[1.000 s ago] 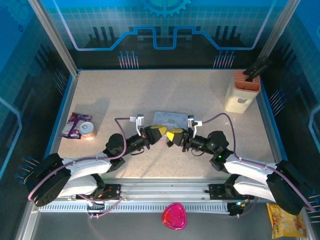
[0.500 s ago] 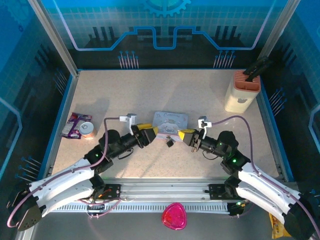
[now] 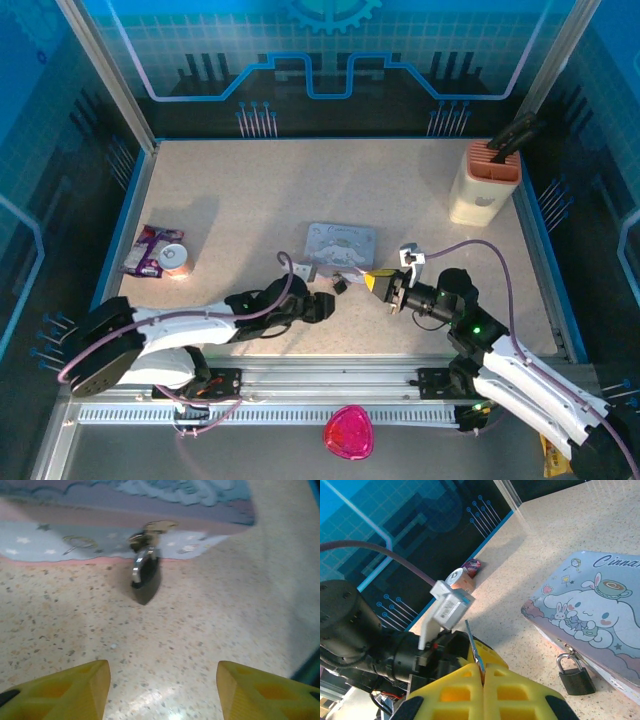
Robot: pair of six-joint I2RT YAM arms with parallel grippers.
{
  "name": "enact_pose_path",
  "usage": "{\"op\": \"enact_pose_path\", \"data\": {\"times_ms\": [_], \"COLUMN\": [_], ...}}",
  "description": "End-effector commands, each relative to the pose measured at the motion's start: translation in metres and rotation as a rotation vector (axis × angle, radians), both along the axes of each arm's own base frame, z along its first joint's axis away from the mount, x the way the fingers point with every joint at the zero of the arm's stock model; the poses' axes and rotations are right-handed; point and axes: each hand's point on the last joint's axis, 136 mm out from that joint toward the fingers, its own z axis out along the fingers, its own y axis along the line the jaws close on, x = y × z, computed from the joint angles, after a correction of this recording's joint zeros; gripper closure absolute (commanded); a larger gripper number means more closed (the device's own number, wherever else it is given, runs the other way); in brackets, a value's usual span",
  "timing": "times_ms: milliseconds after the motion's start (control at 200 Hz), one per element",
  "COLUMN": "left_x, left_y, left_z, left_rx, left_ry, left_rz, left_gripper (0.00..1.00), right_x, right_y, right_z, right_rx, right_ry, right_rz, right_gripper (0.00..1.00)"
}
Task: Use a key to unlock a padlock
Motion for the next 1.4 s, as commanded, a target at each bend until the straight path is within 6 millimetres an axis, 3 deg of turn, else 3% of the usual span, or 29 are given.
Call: {"op": "enact_pose_path", "data": {"times_ms": [0, 270, 595, 765, 1041, 1236, 1396], "left_x": [0.024, 0.04, 0.061, 0.071, 0.094, 0.089, 0.084], "left_y": [-0.012, -0.027, -0.033, -0.032, -0.008, -0.003, -0.01], "left_z": [0.013, -0.022, -0.046, -0.048, -0.046, -0.05, -0.055], "left_rx": [-0.018, 0.08, 0.242, 0.348, 0.444, 0.431, 0.355], "left_ry": [-0.04, 0.024, 0.028, 0.003, -0.027, -0.025, -0.029], "left_rz": [0.12, 0.201, 0.277, 0.279, 0.29, 0.254, 0.17], "left_gripper": [0.43, 0.42, 0.42, 0.45, 0.43, 0.42, 0.4], "right_x": [0.002, 0.0, -0.002, -0.003, -0.002, 0.0, 0.002], "right_y": [-0.005, -0.006, -0.005, -0.007, -0.008, -0.007, -0.006], "right_z": [-0.001, -0.002, -0.001, -0.004, -0.005, -0.005, -0.005], "right_rx": [-0.002, 0.021, 0.045, 0.051, 0.057, 0.058, 0.067], "right_ry": [-0.014, -0.025, -0.037, -0.033, -0.03, -0.027, -0.017], "right_rz": [-0.025, -0.02, -0.001, 0.0, -0.004, -0.002, -0.003], "right_gripper": [1.0, 1.0, 1.0, 1.0, 1.0, 1.0, 1.0]}}
